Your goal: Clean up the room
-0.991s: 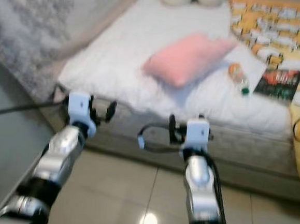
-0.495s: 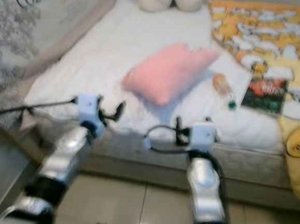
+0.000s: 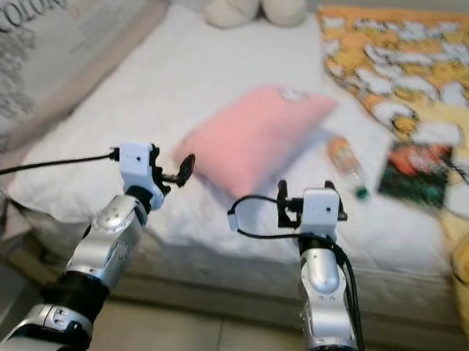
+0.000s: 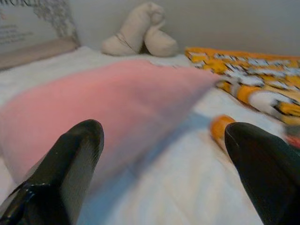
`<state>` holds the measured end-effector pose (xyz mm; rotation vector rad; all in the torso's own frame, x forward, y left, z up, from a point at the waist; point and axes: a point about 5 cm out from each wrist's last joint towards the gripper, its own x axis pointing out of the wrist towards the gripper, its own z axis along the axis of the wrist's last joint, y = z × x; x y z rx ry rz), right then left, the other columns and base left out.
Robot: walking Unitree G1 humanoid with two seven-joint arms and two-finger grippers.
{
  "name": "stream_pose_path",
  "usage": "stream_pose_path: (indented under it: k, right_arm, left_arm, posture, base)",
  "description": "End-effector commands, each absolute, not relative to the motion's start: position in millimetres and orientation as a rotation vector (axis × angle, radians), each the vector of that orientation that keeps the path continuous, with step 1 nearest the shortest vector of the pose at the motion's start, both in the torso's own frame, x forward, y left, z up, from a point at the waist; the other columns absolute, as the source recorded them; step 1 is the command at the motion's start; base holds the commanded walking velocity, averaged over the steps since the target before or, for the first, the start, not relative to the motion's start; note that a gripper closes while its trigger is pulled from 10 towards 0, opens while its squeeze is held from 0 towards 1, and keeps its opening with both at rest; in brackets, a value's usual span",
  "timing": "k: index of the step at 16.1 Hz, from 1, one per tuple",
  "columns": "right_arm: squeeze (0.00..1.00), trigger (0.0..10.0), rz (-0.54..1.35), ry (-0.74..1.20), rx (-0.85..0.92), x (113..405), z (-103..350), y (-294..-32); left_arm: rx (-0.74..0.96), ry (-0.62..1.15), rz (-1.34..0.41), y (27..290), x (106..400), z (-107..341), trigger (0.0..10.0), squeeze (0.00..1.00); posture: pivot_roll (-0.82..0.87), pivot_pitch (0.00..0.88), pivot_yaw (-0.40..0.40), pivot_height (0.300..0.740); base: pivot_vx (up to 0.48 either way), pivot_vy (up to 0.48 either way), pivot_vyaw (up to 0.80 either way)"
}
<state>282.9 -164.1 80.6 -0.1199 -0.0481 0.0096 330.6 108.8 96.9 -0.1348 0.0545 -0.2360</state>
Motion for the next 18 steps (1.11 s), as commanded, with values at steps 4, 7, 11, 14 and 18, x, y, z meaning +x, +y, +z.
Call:
stream_pose_path:
  k: [4,7,11,14,18]
  right_arm:
    - [0.00,10.0,0.032,-0.071,-0.106,284,85,-154]
    - [0.00,10.0,0.024,-0.076,-0.106,284,87,-154]
    - [0.00,10.0,-0.035,-0.139,-0.093,298,118,-151]
    - [0.00,10.0,-0.168,0.035,-0.039,317,123,-158]
    - [0.00,10.0,-0.209,0.289,0.078,319,99,-166]
  left_arm:
    - [-0.101,0.047,-0.224,116,331,98,10.0,0.00]
    - [-0.091,0.038,-0.231,115,332,100,10.0,0.00]
    - [-0.074,0.052,-0.146,121,343,110,10.0,0.00]
    - [-0.059,0.125,-0.182,115,372,134,10.0,0.00]
    - [-0.145,0.424,-0.268,97,378,112,10.0,0.00]
  posture:
    - [-0.19,0.000,0.108,0.731]
    - [-0.20,0.000,0.112,0.731]
    - [-0.20,0.000,0.119,0.731]
    - [-0.20,0.000,0.115,0.731]
    - [-0.22,0.000,0.123,0.731]
  base:
    - [0.480,0.000,0.00]
    - [0.480,0.000,0.00]
    - [0.360,0.000,0.00]
    - [0.000,0.000,0.00]
    - [0.000,0.000,0.00]
